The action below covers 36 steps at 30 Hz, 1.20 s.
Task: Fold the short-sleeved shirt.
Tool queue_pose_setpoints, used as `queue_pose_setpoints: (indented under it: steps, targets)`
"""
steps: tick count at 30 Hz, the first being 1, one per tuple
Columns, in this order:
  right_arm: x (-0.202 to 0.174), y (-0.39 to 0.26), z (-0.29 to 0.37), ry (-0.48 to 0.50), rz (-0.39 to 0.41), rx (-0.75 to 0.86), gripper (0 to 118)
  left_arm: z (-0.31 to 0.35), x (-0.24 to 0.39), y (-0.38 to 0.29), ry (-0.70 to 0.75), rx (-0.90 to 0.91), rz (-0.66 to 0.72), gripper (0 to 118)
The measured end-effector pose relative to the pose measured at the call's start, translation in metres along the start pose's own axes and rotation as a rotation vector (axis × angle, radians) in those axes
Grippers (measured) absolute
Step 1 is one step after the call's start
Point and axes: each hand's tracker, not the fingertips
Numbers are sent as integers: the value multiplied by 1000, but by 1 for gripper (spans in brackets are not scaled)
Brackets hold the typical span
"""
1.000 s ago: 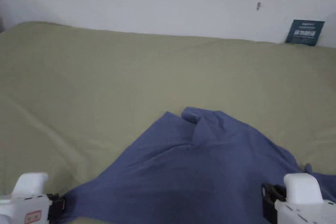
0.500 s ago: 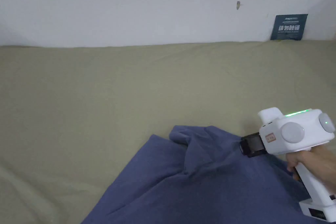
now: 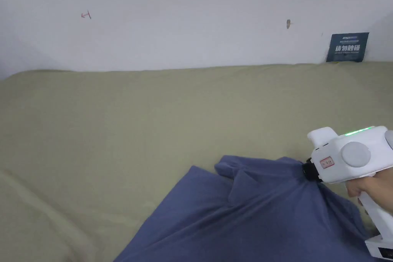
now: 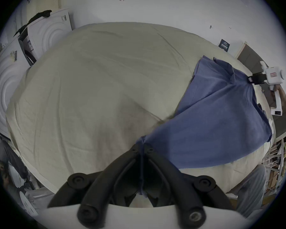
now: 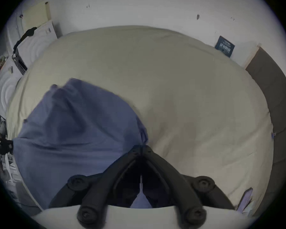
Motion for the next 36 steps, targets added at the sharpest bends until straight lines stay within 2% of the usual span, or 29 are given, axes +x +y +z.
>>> queue_pose_setpoints:
  steps: [1, 2, 3, 5, 6, 8, 15, 19, 23, 27, 31, 36]
  targets:
    - [-3, 0, 25, -2, 1, 45, 2, 9, 1, 3, 3, 17, -1, 1]
    - [15, 7, 29, 54, -24, 50, 2, 19, 1, 8, 6, 57, 12, 1]
    - [17, 10, 52, 55, -20, 89, 2, 30, 2, 13, -6, 89, 22, 1]
    - [21, 16, 97, 27, 12, 174, 2, 57, 12, 25, -17, 140, 27, 1]
    - [10, 12, 132, -5, 30, 236, 2, 72, 16, 35, -11, 180, 12, 1]
    - [14, 18, 181, -34, 36, 324, 2, 101, 25, 54, 3, 253, -12, 1]
    - [39, 35, 330, -128, -16, 580, 2, 202, 56, 143, 16, 473, -50, 1]
    - [56, 41, 385, -193, -51, 658, 2, 250, 74, 196, 16, 547, -82, 1]
    - [71, 51, 409, -224, -109, 714, 2, 281, 94, 236, 54, 603, -113, 1]
    - [85, 74, 409, -212, -170, 739, 2, 293, 106, 266, 73, 624, -103, 1]
    - [97, 102, 396, -204, -178, 755, 2, 291, 114, 296, 103, 620, -93, 1]
    - [109, 143, 367, -243, -178, 725, 2, 270, 118, 344, 130, 615, -84, 1]
